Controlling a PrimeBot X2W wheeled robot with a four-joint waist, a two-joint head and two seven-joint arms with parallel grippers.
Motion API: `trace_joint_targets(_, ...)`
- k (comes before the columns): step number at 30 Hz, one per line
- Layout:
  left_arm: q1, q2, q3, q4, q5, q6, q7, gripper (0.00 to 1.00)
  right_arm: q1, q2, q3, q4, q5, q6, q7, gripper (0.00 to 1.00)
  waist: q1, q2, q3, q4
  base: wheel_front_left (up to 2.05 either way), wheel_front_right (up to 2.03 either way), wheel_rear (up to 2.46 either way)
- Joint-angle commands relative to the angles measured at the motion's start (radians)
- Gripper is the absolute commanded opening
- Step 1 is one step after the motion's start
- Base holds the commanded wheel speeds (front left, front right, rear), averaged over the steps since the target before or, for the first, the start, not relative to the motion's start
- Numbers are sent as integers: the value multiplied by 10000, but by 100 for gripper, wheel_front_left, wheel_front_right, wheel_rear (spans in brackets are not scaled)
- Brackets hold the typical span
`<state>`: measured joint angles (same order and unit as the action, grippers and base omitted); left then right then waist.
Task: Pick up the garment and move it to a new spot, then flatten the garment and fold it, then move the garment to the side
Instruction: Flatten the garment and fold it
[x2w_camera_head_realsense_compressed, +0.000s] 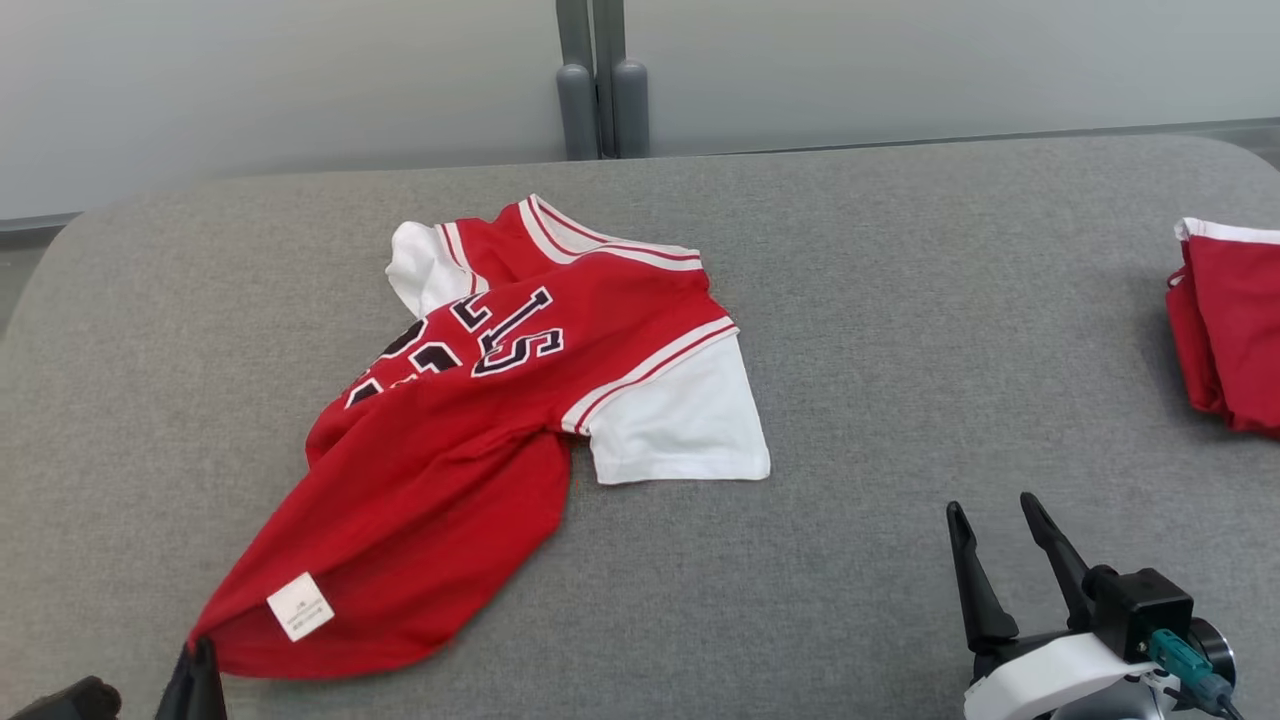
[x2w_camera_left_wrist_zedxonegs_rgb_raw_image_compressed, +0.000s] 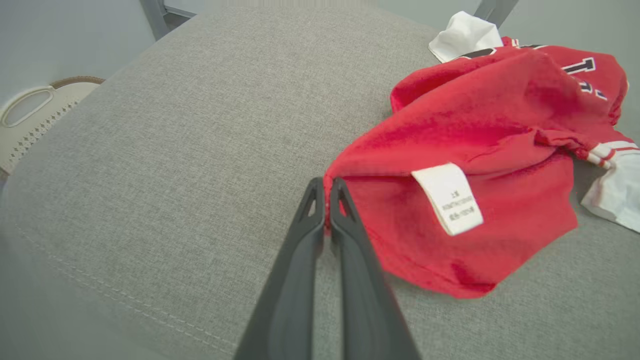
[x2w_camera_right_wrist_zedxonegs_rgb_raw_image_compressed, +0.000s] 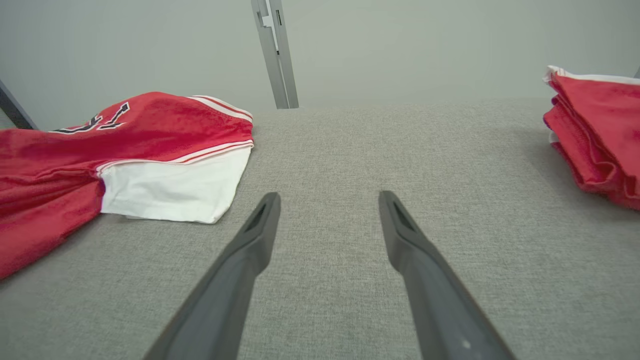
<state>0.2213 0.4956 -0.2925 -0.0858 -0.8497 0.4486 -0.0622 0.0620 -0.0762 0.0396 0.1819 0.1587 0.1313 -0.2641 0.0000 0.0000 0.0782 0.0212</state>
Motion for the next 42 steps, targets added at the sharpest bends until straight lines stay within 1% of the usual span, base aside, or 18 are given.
trace_joint_targets(1, -91, 68, 165, 99, -20, -79, -154, 0, 98, -28, 18, -22, -59, -12, 1, 100, 0, 0, 39, 122, 0, 0, 0)
trace_joint_targets(5, -918, 230, 346, 403, 165, -234, -355, 0, -135, -75, 66, -13, -44, -12, 1, 100, 0, 0, 122, 145, 0, 0, 0)
trace_joint_targets(8, -1643, 395, 379, 792, 358, -366, -466, 0, -321, -118, 130, -17, -25, -12, 1, 100, 0, 0, 187, 20, 0, 0, 0)
trace_joint_targets(15, -3743, 829, 514, 1600, 1435, -801, -1521, 0, -344, -137, 34, -16, 44, -12, 1, 100, 0, 0, 360, -273, 0, 0, 0)
trace_joint_targets(18, -4113, 813, 594, 1821, 1811, -927, -1838, 0, -261, -107, -2, -12, 31, -12, 1, 100, 0, 0, 414, -318, 0, 0, 0)
trace_joint_targets(19, -4172, 727, 640, 1874, 1851, -998, -1889, 0, -255, -102, -14, -11, 24, -12, 1, 100, 0, 0, 435, -318, 0, 0, 0)
trace_joint_targets(21, -4056, 639, 589, 1998, 1957, -1181, -1960, 0, -244, -96, -48, -8, 26, -12, 1, 100, 0, 0, 461, -295, 0, 0, 0)
trace_joint_targets(26, -3457, 164, 346, 2297, 1810, -1953, -2020, 0, -339, -168, -30, 14, -7, -12, 1, 100, 0, 0, 483, -160, 0, 0, 0)
trace_joint_targets(31, -2542, -115, 51, 2024, 1712, -2769, -2027, 0, -376, -256, -70, -24, 19, -12, 1, 100, 0, 0, 477, 8, 0, 0, 0)
trace_joint_targets(36, -1636, -500, -210, 1788, 1525, -3421, -2025, 0, -309, -287, -41, -6, 24, -12, 1, 100, 0, 0, 485, 210, 0, 0, 0)
trace_joint_targets(38, -1373, -654, -325, 2029, 1492, -3590, -2026, 0, -322, -276, -32, 10, 42, -12, 1, 100, 0, 0, 492, 287, 0, 0, 0)
trace_joint_targets(42, -1185, -1174, -602, 2952, 1286, -4080, -2028, 0, -350, -277, 85, 49, 58, -12, 1, 100, 0, 0, 502, 405, 0, 0, 0)
